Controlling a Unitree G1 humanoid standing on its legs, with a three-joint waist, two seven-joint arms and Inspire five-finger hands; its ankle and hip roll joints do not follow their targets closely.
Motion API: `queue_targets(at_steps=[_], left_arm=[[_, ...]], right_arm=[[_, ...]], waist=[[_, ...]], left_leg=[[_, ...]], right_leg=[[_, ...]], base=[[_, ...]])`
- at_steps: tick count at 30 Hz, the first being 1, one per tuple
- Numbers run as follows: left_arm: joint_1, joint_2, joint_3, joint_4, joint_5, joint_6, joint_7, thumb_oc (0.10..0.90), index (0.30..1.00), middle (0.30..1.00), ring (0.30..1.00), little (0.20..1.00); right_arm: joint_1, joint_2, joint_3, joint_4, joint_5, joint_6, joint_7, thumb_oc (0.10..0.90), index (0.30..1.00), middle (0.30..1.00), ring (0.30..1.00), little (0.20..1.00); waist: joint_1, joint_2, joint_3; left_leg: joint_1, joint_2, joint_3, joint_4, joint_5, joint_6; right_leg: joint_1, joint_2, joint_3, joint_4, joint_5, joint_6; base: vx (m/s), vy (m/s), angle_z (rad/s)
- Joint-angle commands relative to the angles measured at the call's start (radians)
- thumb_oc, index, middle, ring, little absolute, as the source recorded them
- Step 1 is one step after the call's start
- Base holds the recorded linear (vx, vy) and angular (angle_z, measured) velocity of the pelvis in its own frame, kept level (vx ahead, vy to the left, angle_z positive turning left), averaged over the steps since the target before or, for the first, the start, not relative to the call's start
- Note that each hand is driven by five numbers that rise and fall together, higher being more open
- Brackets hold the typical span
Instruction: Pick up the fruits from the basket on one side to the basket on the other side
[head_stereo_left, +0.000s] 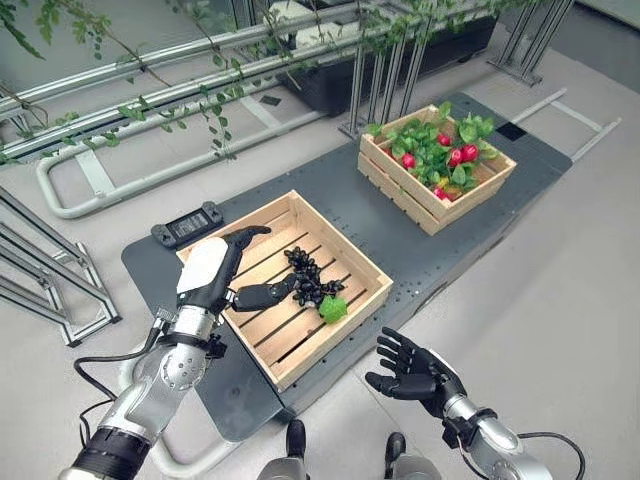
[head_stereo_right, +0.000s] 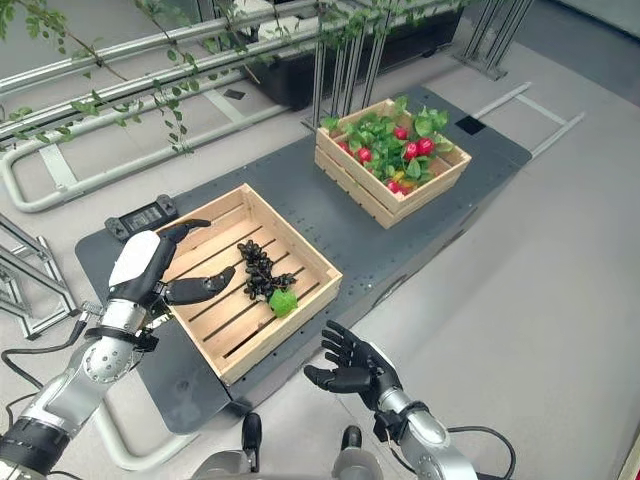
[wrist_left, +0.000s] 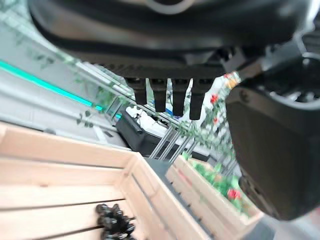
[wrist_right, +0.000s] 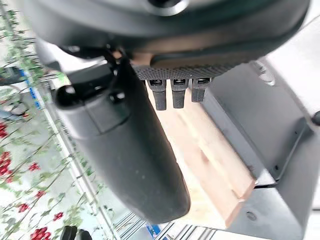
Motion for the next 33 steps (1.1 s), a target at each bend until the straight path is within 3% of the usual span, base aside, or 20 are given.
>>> queue_targets(at_steps=[1,5,10,18,25,29,33], left_arm=[[-0.194,0.040,-0.005,0.063,0.055,-0.020,0.146,0.800,0.900,0.900,0.900,0.900],[-0.294,0.081,-0.104,0.167,0.120,0.046,0.221,0.800,0.900,0.900,0.900,0.900],[-0.391,0.100,-0.180,0.263,0.152,0.083,0.243,0.800,0.900,0.900,0.900,0.900],[-0.545,0.119,-0.291,0.357,0.204,0.183,0.250,0.800,0.900,0.900,0.900,0.900],[-0.612,0.135,-0.324,0.404,0.242,0.201,0.208,0.800,0.900,0.900,0.900,0.900],[-0.626,0.167,-0.343,0.374,0.275,0.148,0.075,0.800,0.900,0.900,0.900,0.900],[-0.624,0.200,-0.349,0.347,0.270,0.143,0.013,0.800,0.900,0.900,0.900,0.900]], right_arm=[[-0.053,-0.049,-0.005,-0.101,0.001,-0.047,0.038,0.800,0.900,0.900,0.900,0.900],[-0.092,-0.101,-0.010,-0.120,0.018,-0.035,0.028,0.800,0.900,0.900,0.900,0.900],[-0.112,-0.146,0.009,-0.136,0.005,-0.017,0.055,0.800,0.900,0.900,0.900,0.900],[-0.181,-0.185,0.067,-0.110,0.013,0.014,0.075,0.800,0.900,0.900,0.900,0.900],[-0.206,-0.216,0.070,-0.110,0.019,0.011,0.051,0.800,0.900,0.900,0.900,0.900],[-0.212,-0.225,0.059,-0.124,0.007,0.032,0.047,0.800,0.900,0.900,0.900,0.900],[-0.214,-0.240,0.039,-0.128,0.018,0.039,0.044,0.800,0.900,0.900,0.900,0.900]], waist=[[-0.034,-0.012,-0.017],[-0.067,-0.009,0.038],[-0.092,-0.011,0.097],[-0.101,-0.022,0.193],[-0.101,-0.028,0.247],[-0.096,-0.027,0.272],[-0.091,-0.025,0.290]], left_leg=[[0.057,0.003,0.027,0.004,-0.093,-0.019],[0.015,0.013,0.043,0.007,-0.078,-0.031],[-0.034,0.012,0.047,0.032,-0.074,-0.036],[-0.138,0.006,0.046,0.122,-0.078,-0.043],[-0.207,0.005,0.039,0.179,-0.082,-0.048],[-0.222,0.002,0.032,0.189,-0.081,-0.048],[-0.220,0.000,0.030,0.185,-0.079,-0.046]], right_leg=[[-0.044,0.012,0.003,-0.015,0.092,-0.002],[-0.087,0.025,0.022,-0.013,0.086,-0.013],[-0.142,0.025,0.039,0.024,0.077,-0.015],[-0.231,0.024,0.052,0.097,0.064,-0.023],[-0.276,0.026,0.056,0.125,0.058,-0.029],[-0.280,0.028,0.054,0.125,0.059,-0.028],[-0.268,0.028,0.052,0.108,0.065,-0.027]], base=[[-0.06,-0.010,-0.27],[-0.10,0.034,-0.23],[-0.06,0.067,-0.09],[-0.06,0.039,-0.09],[-0.04,0.021,-0.02],[-0.02,0.000,0.03],[0.00,0.000,0.00]])
